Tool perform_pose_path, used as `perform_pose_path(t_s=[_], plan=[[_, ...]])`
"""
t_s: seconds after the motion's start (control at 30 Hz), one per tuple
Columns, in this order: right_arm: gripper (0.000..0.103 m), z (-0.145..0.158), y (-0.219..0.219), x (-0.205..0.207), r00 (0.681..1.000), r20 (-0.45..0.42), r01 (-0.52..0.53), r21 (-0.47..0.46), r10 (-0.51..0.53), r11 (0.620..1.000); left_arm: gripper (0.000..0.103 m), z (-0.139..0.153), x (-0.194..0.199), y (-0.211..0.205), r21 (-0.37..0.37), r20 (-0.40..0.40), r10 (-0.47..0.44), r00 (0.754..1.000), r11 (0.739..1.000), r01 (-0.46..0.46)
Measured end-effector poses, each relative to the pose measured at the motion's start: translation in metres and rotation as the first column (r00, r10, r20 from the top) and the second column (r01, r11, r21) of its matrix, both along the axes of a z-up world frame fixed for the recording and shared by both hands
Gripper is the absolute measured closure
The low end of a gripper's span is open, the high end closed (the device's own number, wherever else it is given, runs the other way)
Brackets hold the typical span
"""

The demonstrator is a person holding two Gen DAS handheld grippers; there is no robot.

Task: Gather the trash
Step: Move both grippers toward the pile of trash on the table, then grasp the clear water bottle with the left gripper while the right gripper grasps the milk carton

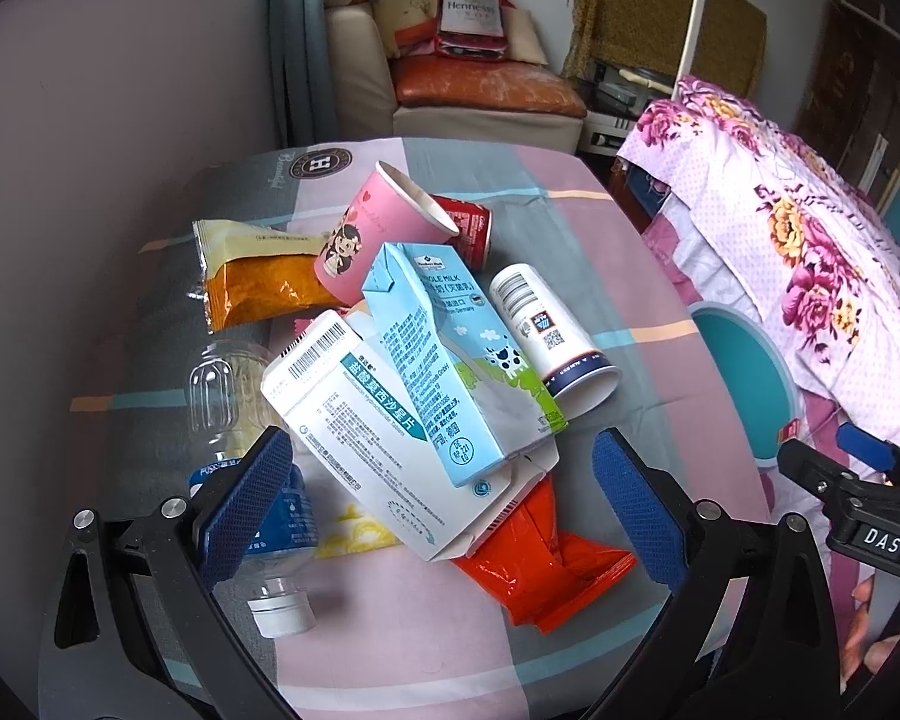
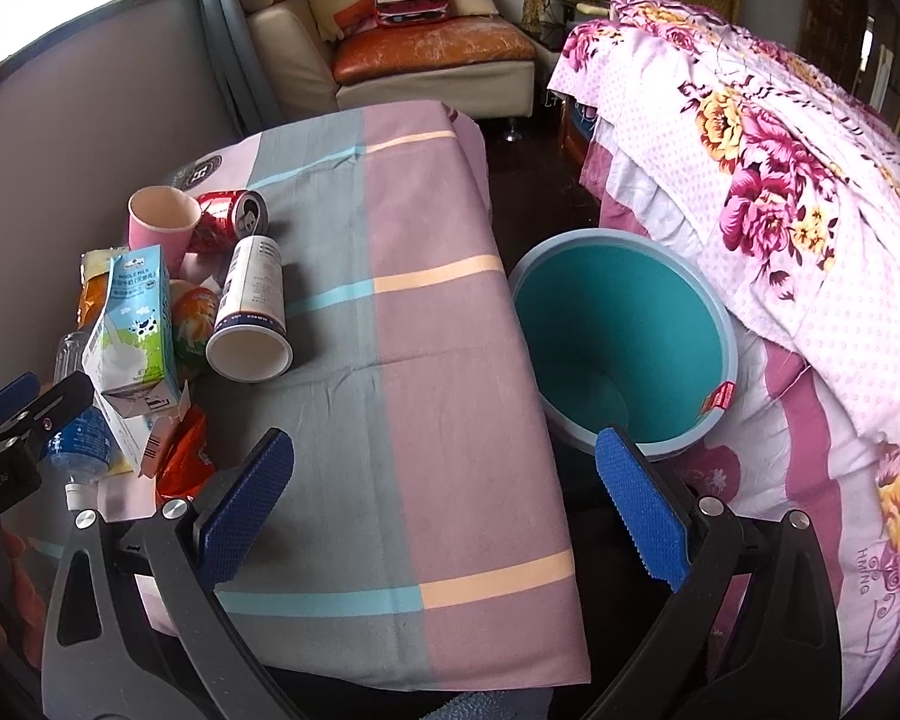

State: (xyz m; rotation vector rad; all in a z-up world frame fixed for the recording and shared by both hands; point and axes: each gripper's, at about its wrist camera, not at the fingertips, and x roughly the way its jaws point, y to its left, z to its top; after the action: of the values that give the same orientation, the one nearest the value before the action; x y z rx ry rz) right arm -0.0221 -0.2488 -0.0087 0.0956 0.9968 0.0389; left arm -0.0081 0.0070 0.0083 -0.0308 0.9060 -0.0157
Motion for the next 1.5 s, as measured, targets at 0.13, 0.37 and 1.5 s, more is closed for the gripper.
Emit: perform_pose_path(t_s=[0.13,0.37,1.5], plan=[[0.006,-0.003,0.0,0.002,1.0,-0.008,0.006,-0.004,-0.006,1.0,0.003,0.0,-0.003,-0.002,0.003,-0.003,-0.001,1.0,1.0,0.001],[0.006,-0.008,0.002,0.004,1.0,-0.029,0.003,-0.006,-0.003,1.0,0.003,-0.001,-0.002,0.001,-0.005,-0.004,-0.001,1.0,1.0,0.001],[0.008,0.016,0.09,0.062,0.947,-0.109,-0.287,0.134,0.302,0.948,0.005,-0.039,-0.012,0.111,-0.133,-0.158,0.139,0.978,0.978,-0.16]])
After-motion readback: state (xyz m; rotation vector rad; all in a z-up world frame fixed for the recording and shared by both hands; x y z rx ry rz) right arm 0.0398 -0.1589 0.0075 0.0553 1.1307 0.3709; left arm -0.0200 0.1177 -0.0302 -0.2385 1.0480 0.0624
